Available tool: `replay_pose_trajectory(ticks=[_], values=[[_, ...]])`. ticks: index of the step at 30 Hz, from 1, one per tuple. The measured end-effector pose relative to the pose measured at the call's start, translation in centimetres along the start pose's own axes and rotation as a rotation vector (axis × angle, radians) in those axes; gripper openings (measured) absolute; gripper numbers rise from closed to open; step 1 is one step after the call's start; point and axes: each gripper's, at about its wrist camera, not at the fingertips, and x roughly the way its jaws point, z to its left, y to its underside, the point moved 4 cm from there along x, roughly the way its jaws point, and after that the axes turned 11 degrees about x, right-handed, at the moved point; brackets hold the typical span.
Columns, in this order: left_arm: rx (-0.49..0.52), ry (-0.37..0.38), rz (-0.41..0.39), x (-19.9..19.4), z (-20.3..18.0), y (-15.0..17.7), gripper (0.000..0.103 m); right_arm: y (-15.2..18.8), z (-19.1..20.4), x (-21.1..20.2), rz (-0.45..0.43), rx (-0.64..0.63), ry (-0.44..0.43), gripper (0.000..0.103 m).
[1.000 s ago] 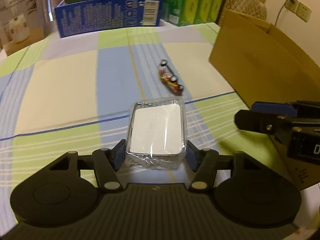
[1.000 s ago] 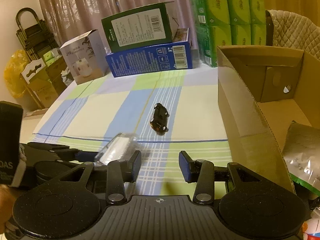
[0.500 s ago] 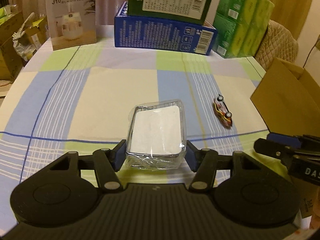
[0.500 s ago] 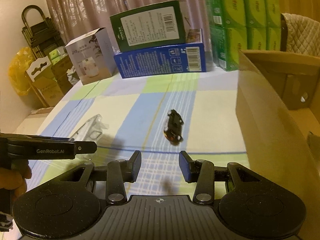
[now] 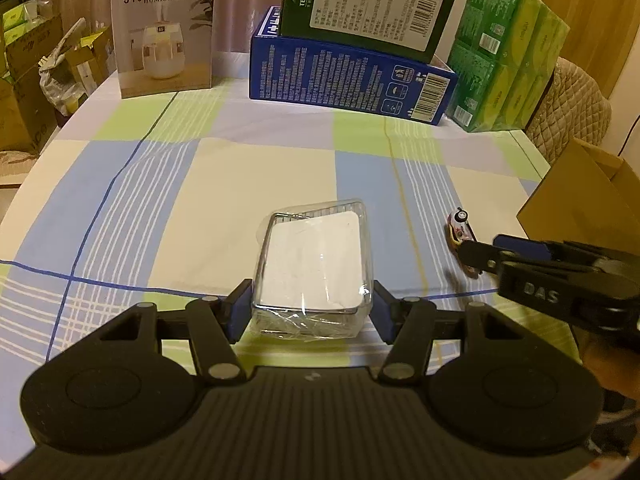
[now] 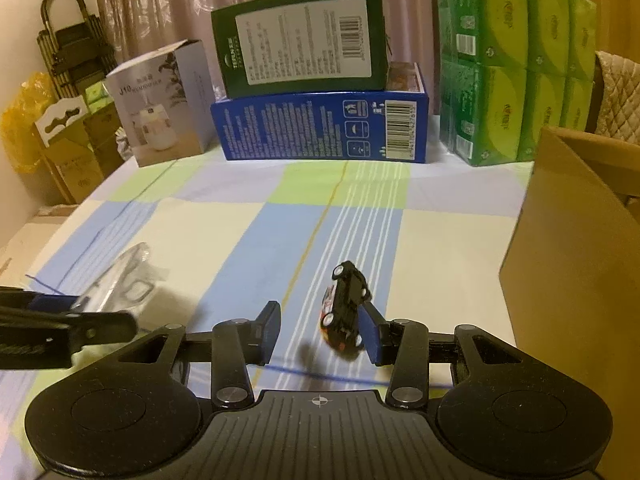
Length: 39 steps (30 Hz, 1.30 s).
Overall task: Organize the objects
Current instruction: 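Grasp the toy car with the right tool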
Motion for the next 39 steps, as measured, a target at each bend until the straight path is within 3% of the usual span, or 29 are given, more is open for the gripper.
replay_pose_trajectory(ticks=[12, 17, 28, 39], values=[[0.005, 0.004, 0.01, 0.5, -0.5, 0.0, 0.055, -0.4, -0.7, 3.2, 0.011, -0.02, 0.035, 0.04], [0.009, 0.0, 0.015, 0.6, -0.6, 0.0, 0.055, -0.2, -1.0, 3.3, 0.026, -0.039, 0.044, 0.025], [0.042, 0.017, 0.021, 0.6, -1.5, 0.2, 0.055, -0.6, -0.2, -0.7, 0.021, 0.016, -0.016, 0.024], [0.057, 0.061, 0.03, -1.0, -3.2, 1.4, 0.055, 1.8, 0.3, -6.4, 0.019, 0.067, -0.029, 0.024]])
